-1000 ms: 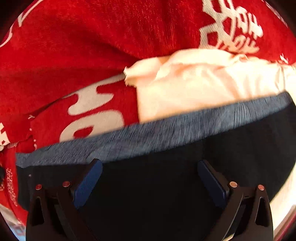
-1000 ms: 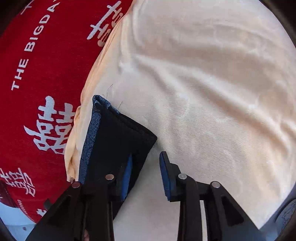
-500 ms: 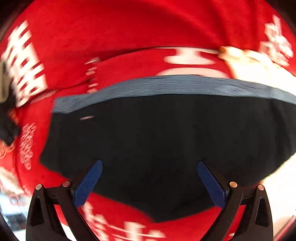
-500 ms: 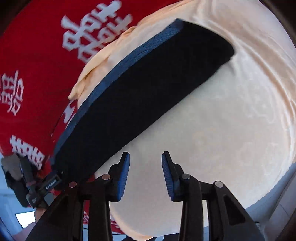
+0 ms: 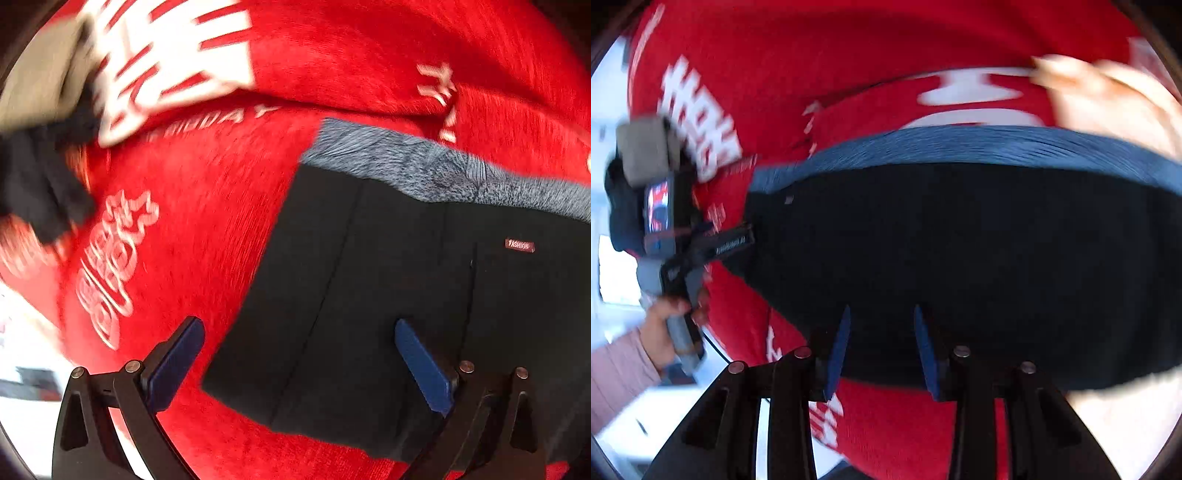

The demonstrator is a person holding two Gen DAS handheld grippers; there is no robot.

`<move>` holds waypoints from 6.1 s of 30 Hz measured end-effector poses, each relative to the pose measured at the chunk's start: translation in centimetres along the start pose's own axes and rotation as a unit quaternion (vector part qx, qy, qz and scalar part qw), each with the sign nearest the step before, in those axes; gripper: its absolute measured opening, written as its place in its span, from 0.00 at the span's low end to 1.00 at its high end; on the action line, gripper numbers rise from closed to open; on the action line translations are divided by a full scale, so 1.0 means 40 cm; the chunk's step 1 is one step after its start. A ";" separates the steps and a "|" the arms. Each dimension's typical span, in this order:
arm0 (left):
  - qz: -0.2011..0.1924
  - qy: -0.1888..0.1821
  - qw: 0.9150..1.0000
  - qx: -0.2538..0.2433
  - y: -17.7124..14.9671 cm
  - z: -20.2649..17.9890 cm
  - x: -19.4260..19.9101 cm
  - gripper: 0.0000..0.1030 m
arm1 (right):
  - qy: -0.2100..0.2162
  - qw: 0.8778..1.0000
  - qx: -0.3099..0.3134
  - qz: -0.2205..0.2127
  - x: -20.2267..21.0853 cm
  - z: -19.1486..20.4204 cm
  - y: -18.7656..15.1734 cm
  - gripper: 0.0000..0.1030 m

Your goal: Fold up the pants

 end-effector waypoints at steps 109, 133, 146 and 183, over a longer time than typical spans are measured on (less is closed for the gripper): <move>0.023 -0.148 0.972 -0.179 -0.125 -1.184 0.338 1.00 | 0.058 0.882 -0.429 -0.186 0.464 -0.927 -0.257 0.68; -0.019 -0.143 0.968 -0.205 -0.086 -1.210 0.399 0.80 | 0.200 0.824 -0.469 -0.249 0.431 -1.013 -0.192 0.23; -0.027 -0.129 0.965 -0.225 -0.097 -1.199 0.377 0.89 | 0.230 0.770 -0.512 -0.303 0.463 -1.101 -0.163 0.13; -0.002 -0.169 0.978 -0.120 -0.084 -0.741 0.299 0.81 | -0.054 0.963 -0.083 -0.251 0.609 -0.449 0.055 0.14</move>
Point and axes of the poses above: each gripper's, at about its wrist camera, not at the fingertips, and x roughly against the way its jaws point, z to its left, y to its top, the point moved 8 cm from there along -x, roughly the way its jaws point, and after that the axes turned 5 degrees about -y, right-handed, at the moved point
